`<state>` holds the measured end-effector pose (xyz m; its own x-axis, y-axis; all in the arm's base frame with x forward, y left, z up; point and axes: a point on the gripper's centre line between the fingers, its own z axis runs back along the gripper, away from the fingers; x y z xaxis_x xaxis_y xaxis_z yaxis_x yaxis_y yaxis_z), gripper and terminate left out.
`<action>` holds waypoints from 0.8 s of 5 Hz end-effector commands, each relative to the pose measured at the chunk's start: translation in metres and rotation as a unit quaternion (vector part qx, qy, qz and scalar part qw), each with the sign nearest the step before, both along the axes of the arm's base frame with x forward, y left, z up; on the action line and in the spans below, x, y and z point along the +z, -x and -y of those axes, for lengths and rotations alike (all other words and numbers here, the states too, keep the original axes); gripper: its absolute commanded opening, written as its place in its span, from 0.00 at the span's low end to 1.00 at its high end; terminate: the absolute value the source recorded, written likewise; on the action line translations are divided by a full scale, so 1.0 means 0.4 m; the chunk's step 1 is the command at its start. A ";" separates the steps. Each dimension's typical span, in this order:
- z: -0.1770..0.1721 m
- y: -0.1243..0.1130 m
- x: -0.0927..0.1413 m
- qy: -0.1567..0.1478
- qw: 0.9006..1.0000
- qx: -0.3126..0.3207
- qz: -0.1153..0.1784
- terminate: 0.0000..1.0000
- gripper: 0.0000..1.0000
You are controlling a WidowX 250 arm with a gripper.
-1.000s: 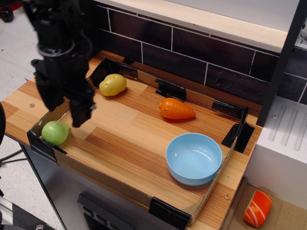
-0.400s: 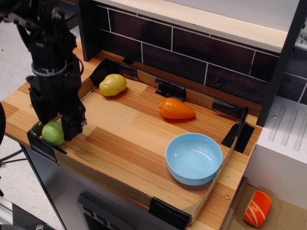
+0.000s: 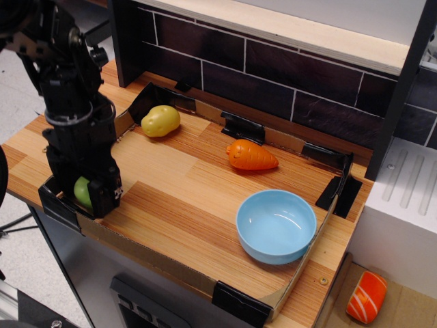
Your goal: Put pear in bowl
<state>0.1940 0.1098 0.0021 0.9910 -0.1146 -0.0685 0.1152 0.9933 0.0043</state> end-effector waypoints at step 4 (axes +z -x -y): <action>-0.003 -0.060 0.118 0.016 0.998 0.059 0.026 0.00 0.00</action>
